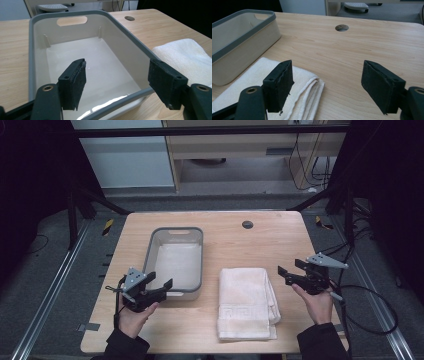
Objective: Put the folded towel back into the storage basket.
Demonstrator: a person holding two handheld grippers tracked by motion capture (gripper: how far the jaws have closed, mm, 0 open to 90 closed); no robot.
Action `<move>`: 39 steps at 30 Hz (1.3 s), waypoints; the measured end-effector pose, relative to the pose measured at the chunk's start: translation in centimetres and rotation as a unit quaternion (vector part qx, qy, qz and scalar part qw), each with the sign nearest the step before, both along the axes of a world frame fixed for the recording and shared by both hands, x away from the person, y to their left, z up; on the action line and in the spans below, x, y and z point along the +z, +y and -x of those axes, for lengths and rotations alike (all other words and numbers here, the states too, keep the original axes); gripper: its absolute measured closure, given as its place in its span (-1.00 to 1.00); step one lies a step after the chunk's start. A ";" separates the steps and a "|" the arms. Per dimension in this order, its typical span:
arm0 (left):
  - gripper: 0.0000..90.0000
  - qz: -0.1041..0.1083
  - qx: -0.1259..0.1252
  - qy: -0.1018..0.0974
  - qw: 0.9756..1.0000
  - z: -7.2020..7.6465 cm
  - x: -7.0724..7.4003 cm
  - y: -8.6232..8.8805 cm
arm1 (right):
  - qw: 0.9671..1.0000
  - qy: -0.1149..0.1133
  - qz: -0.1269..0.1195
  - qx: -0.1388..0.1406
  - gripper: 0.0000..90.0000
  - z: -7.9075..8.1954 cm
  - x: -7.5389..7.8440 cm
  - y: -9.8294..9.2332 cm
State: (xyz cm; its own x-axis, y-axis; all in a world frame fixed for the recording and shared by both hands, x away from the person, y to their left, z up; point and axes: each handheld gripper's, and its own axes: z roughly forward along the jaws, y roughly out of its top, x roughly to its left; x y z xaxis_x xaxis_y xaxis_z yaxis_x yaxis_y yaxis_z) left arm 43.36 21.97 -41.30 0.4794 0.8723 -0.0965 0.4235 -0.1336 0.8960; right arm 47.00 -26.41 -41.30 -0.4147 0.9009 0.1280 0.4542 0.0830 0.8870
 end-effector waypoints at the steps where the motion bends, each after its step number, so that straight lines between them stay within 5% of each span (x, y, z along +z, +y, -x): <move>1: -0.34 0.001 -0.002 0.000 1.000 0.0 0.0 -0.2 | 1.000 0.000 0.002 0.001 -0.43 -0.1 0.0 0.1; 16: -0.32 -0.006 -0.036 0.005 0.999 0.1 -0.1 -3.5 | 1.000 0.007 0.008 0.010 -0.43 -0.9 -0.1 1.0; 39: -0.32 -0.027 -0.094 0.010 0.995 0.5 -0.9 -9.1 | 1.000 0.011 0.003 0.017 -0.49 -2.2 -0.1 2.6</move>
